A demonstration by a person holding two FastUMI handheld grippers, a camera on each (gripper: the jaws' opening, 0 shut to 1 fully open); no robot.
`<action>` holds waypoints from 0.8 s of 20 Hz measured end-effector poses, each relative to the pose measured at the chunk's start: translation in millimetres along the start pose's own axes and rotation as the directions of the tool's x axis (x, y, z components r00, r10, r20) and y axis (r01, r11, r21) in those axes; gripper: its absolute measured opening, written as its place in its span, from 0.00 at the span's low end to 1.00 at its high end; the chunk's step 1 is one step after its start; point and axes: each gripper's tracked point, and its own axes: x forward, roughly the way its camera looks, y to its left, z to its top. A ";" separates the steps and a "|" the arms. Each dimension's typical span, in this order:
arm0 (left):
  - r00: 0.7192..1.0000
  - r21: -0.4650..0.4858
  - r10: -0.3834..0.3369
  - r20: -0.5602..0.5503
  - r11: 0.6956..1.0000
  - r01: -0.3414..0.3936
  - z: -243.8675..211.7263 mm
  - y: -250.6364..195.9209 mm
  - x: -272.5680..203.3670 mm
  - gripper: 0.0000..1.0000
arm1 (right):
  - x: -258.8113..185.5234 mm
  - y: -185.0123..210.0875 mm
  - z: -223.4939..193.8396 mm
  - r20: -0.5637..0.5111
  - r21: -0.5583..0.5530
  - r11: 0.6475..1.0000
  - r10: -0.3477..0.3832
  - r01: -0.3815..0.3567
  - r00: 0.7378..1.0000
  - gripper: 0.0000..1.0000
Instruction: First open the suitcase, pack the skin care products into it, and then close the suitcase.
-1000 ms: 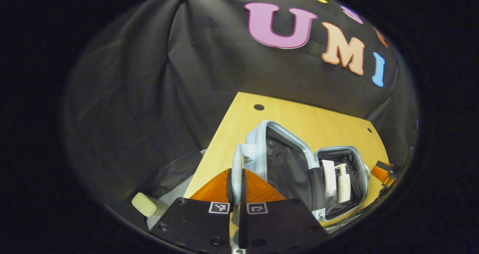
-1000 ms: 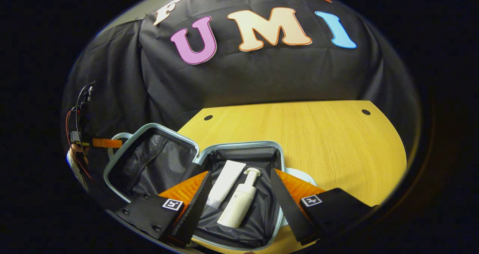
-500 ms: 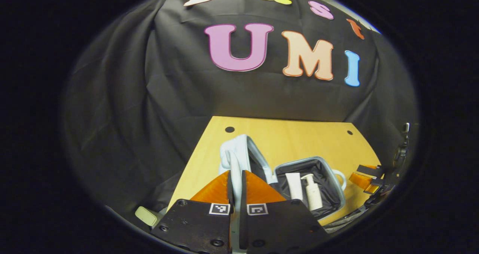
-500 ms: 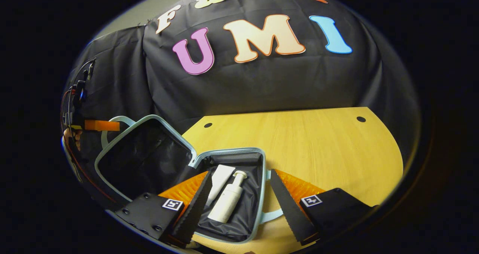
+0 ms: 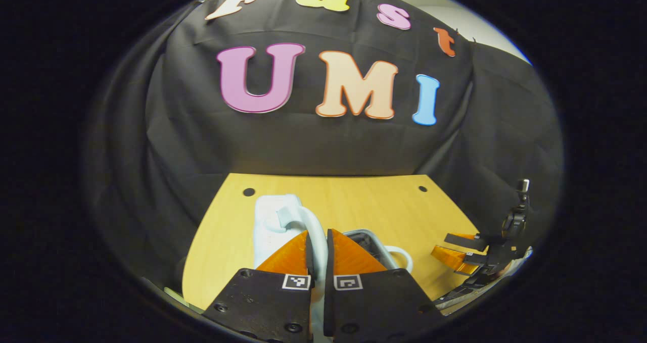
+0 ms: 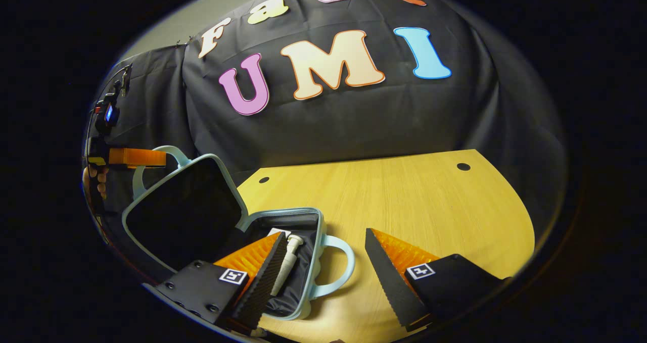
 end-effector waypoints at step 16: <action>0.974 -0.009 -0.174 -0.146 0.985 0.174 -90.9 -165.9 98.6 0.04 | -60.2 -117.7 -2.7 0.012 0.014 0.995 -0.103 0.103 0.995 0.98</action>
